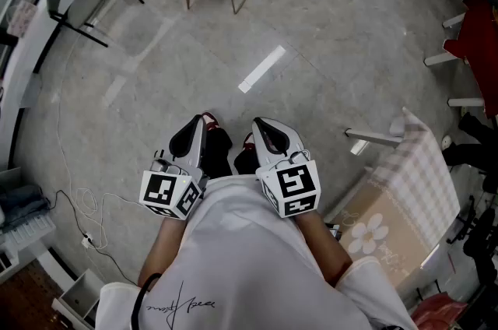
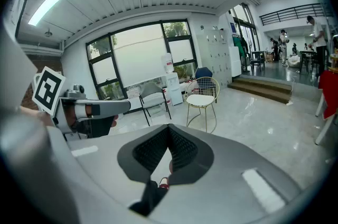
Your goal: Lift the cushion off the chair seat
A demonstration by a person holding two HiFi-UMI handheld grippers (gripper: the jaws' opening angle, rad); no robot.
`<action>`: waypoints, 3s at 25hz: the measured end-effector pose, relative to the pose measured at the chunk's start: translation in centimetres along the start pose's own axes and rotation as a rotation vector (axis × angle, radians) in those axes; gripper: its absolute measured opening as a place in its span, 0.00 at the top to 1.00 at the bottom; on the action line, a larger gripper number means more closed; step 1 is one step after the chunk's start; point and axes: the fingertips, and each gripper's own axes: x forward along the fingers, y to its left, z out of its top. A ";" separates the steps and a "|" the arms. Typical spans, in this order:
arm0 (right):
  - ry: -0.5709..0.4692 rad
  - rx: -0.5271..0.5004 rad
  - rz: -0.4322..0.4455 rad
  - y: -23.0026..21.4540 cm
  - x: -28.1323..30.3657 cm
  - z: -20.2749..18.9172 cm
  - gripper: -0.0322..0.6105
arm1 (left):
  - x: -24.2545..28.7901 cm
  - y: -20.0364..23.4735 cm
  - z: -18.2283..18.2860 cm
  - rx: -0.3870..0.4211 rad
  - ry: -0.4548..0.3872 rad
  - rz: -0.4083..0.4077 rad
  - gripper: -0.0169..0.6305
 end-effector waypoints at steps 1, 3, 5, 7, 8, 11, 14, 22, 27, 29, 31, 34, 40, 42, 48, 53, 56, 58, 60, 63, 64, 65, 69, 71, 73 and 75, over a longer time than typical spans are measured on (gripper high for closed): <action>0.000 0.000 0.000 0.0 -0.1 0.0 0.94 | 0.0 -0.2 0.0 -0.002 0.000 -0.001 0.97; 0.000 -0.001 -0.001 -0.2 -0.1 0.0 0.94 | 0.2 -0.4 0.0 -0.007 -0.001 -0.005 0.97; 0.003 -0.002 -0.004 -0.3 0.2 0.0 0.94 | 0.5 -0.2 -0.1 -0.014 0.000 -0.008 0.97; 0.009 -0.004 -0.007 -0.4 0.6 0.0 0.94 | 0.7 0.1 -0.1 -0.026 0.000 -0.009 0.97; 0.012 -0.005 -0.009 -0.5 0.7 0.1 0.94 | 0.8 0.4 0.0 -0.031 0.000 -0.009 0.97; 0.014 -0.001 -0.014 -0.9 1.1 0.5 0.94 | 1.3 0.8 0.4 -0.035 -0.004 -0.010 0.97; -0.001 0.034 -0.001 -1.1 1.7 1.2 0.94 | 1.9 1.1 1.0 -0.029 -0.012 -0.011 0.97; -0.020 0.037 -0.003 -1.5 4.9 3.6 0.94 | 3.8 4.1 2.6 -0.028 -0.011 -0.007 0.97; -0.020 0.031 -0.001 -1.6 7.7 5.4 0.94 | 5.4 6.5 4.1 -0.036 -0.012 -0.016 0.97; -0.020 0.028 -0.004 -1.6 8.8 6.2 0.94 | 6.0 7.5 4.8 -0.043 -0.010 -0.022 0.97; -0.021 0.027 -0.009 -1.6 10.1 7.0 0.94 | 6.7 8.7 5.4 -0.047 -0.010 -0.026 0.97; -0.016 0.028 -0.016 -1.7 12.1 8.2 0.94 | 7.7 10.7 6.5 -0.052 -0.010 -0.031 0.97; -0.001 0.017 -0.018 -0.9 17.1 10.9 0.94 | 9.6 15.4 9.1 -0.069 -0.017 -0.039 0.97; 0.003 0.013 -0.019 -0.4 18.6 11.9 0.94 | 10.0 17.0 9.9 -0.074 -0.018 -0.043 0.97; 0.008 0.005 -0.035 1.1 22.8 14.5 0.94 | 11.0 21.3 12.1 -0.081 -0.020 -0.071 0.97; 0.004 -0.007 -0.050 2.3 26.0 16.3 0.94 | 11.4 24.8 13.6 -0.074 -0.026 -0.089 0.97; 0.001 -0.019 -0.059 3.2 27.7 17.3 0.94 | 11.4 26.8 14.4 -0.079 -0.033 -0.096 0.97; -0.004 -0.027 -0.065 3.7 28.4 17.9 0.94 | 11.4 27.8 14.8 -0.077 -0.038 -0.102 0.97; -0.009 -0.033 -0.073 3.9 29.1 18.4 0.94 | 11.5 28.6 15.1 -0.079 -0.042 -0.108 0.97; -0.014 -0.036 -0.083 4.0 29.7 19.1 0.94 | 11.7 29.4 15.5 -0.086 -0.042 -0.117 0.97; -0.017 -0.036 -0.087 4.0 29.9 19.3 0.93 | 11.8 29.5 15.6 -0.087 -0.042 -0.120 0.97; -0.019 -0.035 -0.091 3.9 30.0 19.5 0.93 | 11.9 29.7 15.7 -0.087 -0.042 -0.124 0.97; -0.026 -0.028 -0.098 3.4 31.3 20.2 0.93 | 12.9 30.6 16.6 -0.084 -0.048 -0.128 0.97; -0.032 -0.020 -0.097 3.2 32.2 20.6 0.93 | 13.6 31.2 17.0 -0.078 -0.046 -0.128 0.97; -0.038 -0.015 -0.095 2.7 33.1 21.1 0.93 | 14.4 31.7 17.4 -0.071 -0.044 -0.130 0.97; -0.041 -0.010 -0.097 2.2 34.0 21.6 0.93 | 15.2 32.3 17.9 -0.068 -0.043 -0.129 0.97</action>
